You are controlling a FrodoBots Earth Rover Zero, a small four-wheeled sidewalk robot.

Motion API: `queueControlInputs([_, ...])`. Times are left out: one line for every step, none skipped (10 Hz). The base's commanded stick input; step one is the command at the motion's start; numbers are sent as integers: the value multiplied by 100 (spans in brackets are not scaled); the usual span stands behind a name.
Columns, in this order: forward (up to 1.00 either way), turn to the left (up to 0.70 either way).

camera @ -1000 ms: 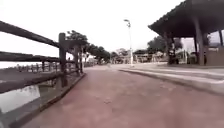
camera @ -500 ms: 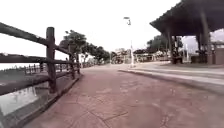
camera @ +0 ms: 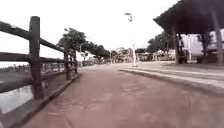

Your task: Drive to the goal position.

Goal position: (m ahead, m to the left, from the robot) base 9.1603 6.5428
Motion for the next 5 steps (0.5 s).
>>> queueControlInputs([100,0])
queueControlInputs([100,0])
queueControlInputs([100,0])
queueControlInputs([100,2])
queueControlInputs([100,0])
